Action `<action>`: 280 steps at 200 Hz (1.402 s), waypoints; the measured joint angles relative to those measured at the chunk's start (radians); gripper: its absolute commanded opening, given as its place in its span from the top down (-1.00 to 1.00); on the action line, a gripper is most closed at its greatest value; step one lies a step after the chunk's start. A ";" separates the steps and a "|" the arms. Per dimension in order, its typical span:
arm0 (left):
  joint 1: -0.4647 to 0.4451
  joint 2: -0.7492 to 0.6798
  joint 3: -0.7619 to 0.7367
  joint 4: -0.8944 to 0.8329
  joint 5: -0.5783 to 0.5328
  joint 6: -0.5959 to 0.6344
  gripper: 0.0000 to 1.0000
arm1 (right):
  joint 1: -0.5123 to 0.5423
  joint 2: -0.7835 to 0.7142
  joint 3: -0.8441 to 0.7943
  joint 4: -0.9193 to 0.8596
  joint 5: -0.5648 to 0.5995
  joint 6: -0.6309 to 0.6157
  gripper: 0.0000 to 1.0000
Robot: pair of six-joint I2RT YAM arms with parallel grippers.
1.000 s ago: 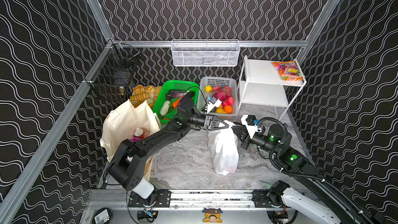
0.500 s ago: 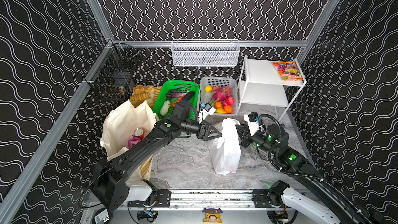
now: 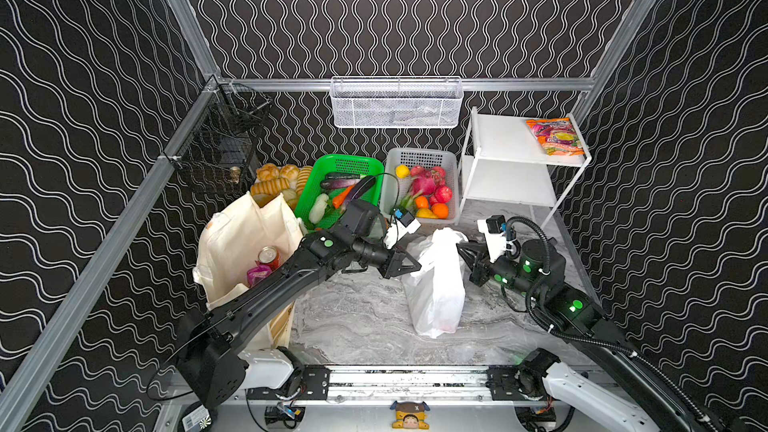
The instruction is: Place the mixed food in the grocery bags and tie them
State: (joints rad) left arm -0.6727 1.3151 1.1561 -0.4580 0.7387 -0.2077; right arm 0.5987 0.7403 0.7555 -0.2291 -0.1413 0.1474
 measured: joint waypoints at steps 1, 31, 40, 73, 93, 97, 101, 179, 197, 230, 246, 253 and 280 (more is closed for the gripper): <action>0.002 -0.001 -0.001 0.000 -0.002 0.000 1.00 | 0.000 -0.002 0.000 -0.003 0.002 0.000 1.00; 0.073 -0.039 -0.033 -0.011 -0.072 -0.029 1.00 | -0.014 -0.047 0.005 -0.103 0.044 0.016 1.00; 0.088 -0.047 -0.038 -0.016 -0.084 -0.032 1.00 | -0.021 -0.052 0.010 -0.123 0.054 0.017 1.00; 0.110 -0.055 -0.040 -0.045 -0.125 -0.048 1.00 | -0.044 -0.043 0.042 -0.177 0.074 0.028 1.00; 0.123 -0.064 -0.046 -0.078 -0.186 -0.051 1.00 | -0.058 -0.039 0.051 -0.199 0.104 0.052 1.00; 0.126 -0.067 -0.049 -0.083 -0.198 -0.052 1.00 | -0.060 -0.039 0.051 -0.202 0.111 0.053 1.00; 0.129 -0.071 -0.051 -0.089 -0.210 -0.053 1.00 | -0.064 -0.040 0.051 -0.206 0.118 0.055 1.00; 0.163 -0.068 -0.106 -0.141 -0.212 -0.058 1.00 | -0.274 -0.006 -0.032 -0.184 -0.054 0.192 0.35; 0.163 -0.070 -0.109 -0.137 -0.182 -0.058 1.00 | -0.274 -0.032 -0.082 -0.066 -0.252 0.270 0.13; 0.163 -0.072 -0.112 -0.132 -0.153 -0.055 1.00 | -0.260 -0.040 -0.167 0.118 -0.512 0.430 -0.10; 0.163 -0.071 -0.116 -0.122 -0.138 -0.055 1.00 | -0.239 -0.013 -0.164 0.155 -0.567 0.447 -0.15; 0.163 -0.071 -0.117 -0.120 -0.132 -0.055 1.00 | -0.231 0.006 -0.156 0.158 -0.585 0.447 -0.17; 0.163 -0.071 -0.117 -0.117 -0.117 -0.055 1.00 | -0.192 0.082 -0.111 0.158 -0.597 0.429 -0.18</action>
State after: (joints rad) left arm -0.5098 1.2446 1.0389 -0.5755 0.6216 -0.2630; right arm 0.4072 0.8227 0.6441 -0.0708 -0.7380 0.5766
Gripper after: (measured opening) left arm 0.049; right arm 0.588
